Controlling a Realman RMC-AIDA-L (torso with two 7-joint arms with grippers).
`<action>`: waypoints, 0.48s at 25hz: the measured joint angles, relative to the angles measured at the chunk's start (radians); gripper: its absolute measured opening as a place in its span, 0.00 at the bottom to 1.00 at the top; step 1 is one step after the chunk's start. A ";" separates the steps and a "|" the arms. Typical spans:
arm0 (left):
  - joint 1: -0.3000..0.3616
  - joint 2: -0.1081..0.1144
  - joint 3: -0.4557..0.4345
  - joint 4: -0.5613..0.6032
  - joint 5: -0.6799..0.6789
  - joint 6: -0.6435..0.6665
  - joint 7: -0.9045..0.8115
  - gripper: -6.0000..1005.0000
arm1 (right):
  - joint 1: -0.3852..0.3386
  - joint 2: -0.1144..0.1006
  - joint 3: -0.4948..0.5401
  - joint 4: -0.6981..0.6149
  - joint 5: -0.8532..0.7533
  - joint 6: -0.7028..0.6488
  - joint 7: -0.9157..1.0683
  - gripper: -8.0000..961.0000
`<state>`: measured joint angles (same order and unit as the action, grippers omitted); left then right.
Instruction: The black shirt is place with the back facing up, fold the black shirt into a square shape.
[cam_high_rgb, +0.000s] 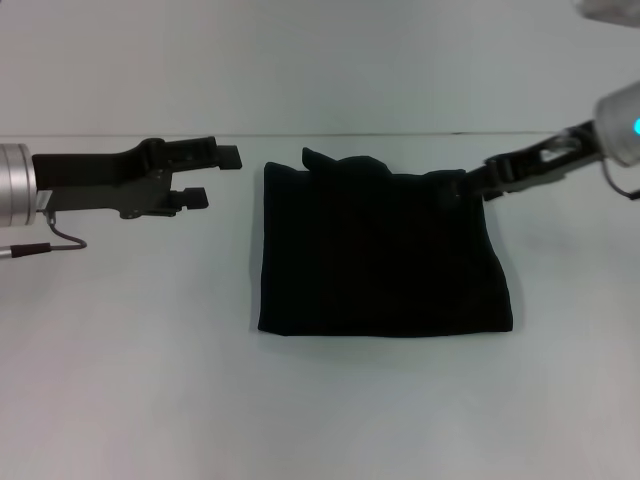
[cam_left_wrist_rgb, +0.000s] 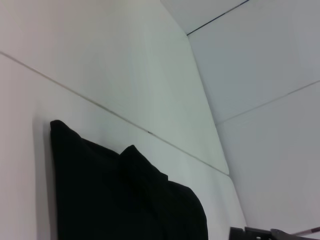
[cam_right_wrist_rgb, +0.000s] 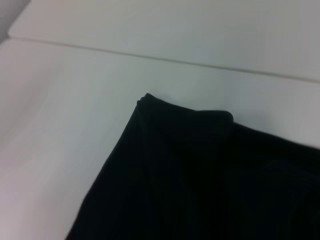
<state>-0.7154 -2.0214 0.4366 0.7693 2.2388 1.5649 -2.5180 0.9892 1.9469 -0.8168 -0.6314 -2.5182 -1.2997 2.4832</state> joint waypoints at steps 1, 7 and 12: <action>0.000 0.000 -0.001 0.000 -0.002 -0.003 0.000 0.93 | 0.008 0.007 -0.017 0.002 -0.006 0.018 -0.002 0.67; 0.002 0.000 -0.008 -0.006 -0.006 -0.023 0.003 0.93 | 0.016 0.071 -0.121 0.009 -0.015 0.185 -0.004 0.65; 0.004 -0.002 -0.009 -0.008 -0.007 -0.046 0.004 0.93 | 0.012 0.113 -0.150 0.025 -0.016 0.285 -0.006 0.63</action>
<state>-0.7109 -2.0232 0.4280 0.7610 2.2316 1.5190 -2.5140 1.0016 2.0604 -0.9670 -0.6064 -2.5345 -1.0151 2.4775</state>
